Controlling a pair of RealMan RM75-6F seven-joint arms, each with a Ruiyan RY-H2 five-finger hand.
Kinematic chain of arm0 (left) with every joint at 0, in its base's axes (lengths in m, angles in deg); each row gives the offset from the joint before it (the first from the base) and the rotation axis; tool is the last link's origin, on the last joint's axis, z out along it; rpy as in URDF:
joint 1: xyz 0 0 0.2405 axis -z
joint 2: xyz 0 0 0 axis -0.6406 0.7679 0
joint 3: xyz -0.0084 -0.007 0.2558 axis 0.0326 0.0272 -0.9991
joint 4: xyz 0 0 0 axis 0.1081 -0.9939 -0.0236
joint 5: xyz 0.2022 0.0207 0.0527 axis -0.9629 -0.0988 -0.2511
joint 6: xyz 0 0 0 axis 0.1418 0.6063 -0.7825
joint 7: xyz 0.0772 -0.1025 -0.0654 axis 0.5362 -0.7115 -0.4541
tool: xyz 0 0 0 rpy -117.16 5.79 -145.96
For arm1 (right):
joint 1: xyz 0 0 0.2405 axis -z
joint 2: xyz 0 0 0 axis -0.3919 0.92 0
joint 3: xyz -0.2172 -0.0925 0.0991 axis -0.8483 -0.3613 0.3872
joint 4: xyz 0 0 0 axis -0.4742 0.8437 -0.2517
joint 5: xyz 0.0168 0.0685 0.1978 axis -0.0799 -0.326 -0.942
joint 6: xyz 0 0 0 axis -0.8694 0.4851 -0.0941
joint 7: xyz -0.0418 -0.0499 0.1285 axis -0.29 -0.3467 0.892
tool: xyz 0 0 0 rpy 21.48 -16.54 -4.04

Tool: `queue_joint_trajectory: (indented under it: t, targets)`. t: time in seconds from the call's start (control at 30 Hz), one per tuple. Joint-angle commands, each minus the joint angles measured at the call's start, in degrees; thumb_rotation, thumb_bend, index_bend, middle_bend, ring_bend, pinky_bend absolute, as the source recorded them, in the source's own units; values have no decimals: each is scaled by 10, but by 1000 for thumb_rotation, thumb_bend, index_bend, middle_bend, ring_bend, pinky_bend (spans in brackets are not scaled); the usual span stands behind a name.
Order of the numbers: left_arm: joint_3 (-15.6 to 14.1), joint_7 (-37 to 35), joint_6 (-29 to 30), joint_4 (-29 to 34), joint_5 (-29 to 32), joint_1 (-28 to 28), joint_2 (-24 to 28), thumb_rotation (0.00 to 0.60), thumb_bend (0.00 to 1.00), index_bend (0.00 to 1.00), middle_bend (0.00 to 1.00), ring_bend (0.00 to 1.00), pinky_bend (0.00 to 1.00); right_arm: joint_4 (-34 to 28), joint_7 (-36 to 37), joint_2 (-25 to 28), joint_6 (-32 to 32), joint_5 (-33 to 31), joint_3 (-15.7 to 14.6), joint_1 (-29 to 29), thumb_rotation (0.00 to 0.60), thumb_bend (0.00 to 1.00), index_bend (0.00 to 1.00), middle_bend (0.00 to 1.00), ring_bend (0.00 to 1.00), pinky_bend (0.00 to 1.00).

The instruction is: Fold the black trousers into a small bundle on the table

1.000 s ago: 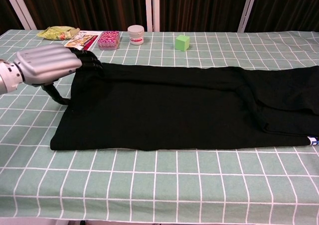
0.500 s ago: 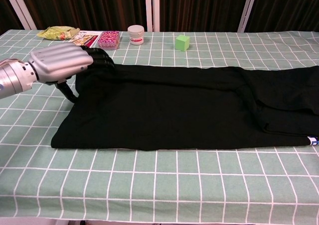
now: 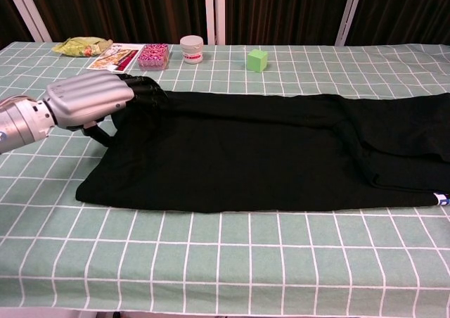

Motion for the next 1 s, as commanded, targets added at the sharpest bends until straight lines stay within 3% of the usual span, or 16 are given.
queue_joint_trajectory:
  t: [0.03, 0.33, 0.57, 0.83, 1.0]
  targets:
    - [-2, -8, 7, -6, 0, -3, -1, 600, 381, 403, 167, 102, 206, 1, 0, -1, 0, -1, 0, 1, 600, 176, 138, 138, 110, 171]
    - [0, -49, 24, -12, 9, -11, -5, 600, 375, 441, 183, 102, 206, 5, -2, -6, -4, -2, 1, 0, 600, 176, 137, 135, 110, 157]
    - [-3, -68, 28, -20, 10, -13, -11, 600, 563, 529, 201, 103, 201, 7, -6, -9, -5, -4, 3, -1, 600, 176, 138, 134, 109, 145]
    - [-1, -75, 38, -34, 16, -20, -19, 600, 581, 581, 228, 103, 202, 10, -6, -12, -4, -5, 4, 1, 600, 176, 138, 134, 109, 137]
    - [3, -67, 60, -21, 25, -39, 2, 600, 575, 587, 228, 103, 202, 9, -5, -11, 2, 0, 4, 2, 600, 176, 138, 134, 109, 137]
